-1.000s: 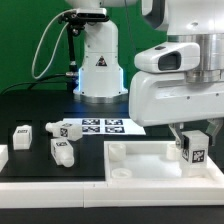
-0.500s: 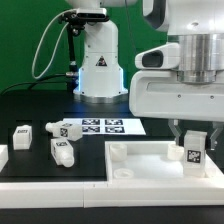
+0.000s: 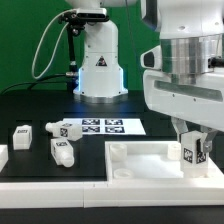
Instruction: Assemble one leg
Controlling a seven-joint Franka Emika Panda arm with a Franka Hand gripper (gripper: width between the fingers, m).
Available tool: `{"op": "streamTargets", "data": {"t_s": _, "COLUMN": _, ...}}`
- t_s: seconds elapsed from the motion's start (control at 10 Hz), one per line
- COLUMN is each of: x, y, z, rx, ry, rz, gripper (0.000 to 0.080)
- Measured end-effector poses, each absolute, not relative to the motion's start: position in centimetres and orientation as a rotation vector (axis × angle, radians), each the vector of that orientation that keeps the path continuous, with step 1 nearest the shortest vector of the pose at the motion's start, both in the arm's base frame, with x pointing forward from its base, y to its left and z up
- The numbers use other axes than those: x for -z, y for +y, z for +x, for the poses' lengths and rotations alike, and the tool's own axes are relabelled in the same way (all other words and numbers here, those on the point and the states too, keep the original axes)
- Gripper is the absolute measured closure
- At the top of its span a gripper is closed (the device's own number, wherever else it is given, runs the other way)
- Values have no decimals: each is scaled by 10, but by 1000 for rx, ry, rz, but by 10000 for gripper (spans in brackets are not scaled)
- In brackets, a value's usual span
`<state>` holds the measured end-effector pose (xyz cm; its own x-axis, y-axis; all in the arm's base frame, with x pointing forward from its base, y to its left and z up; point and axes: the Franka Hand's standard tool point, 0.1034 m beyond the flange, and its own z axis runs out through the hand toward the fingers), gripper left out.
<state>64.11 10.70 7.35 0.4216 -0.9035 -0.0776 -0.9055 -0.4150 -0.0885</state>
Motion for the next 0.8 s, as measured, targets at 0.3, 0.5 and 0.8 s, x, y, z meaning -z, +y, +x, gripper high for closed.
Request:
{"op": "streamTargets", "data": {"t_s": 0.3, "x": -73, "y": 117, "z": 639, "rx": 5, "ry": 956, "rz": -2889, "gripper": 183}}
{"op": "streamTargets", "data": {"t_s": 0.5, "x": -72, "y": 126, "z": 634, "rx": -68, "ry": 568, "rz": -3024, "gripper": 159}}
{"op": "streamTargets", "data": {"t_s": 0.8, "x": -73, "y": 113, "z": 640, "rx": 1, "ry": -94, "rz": -3085, "gripper": 150}}
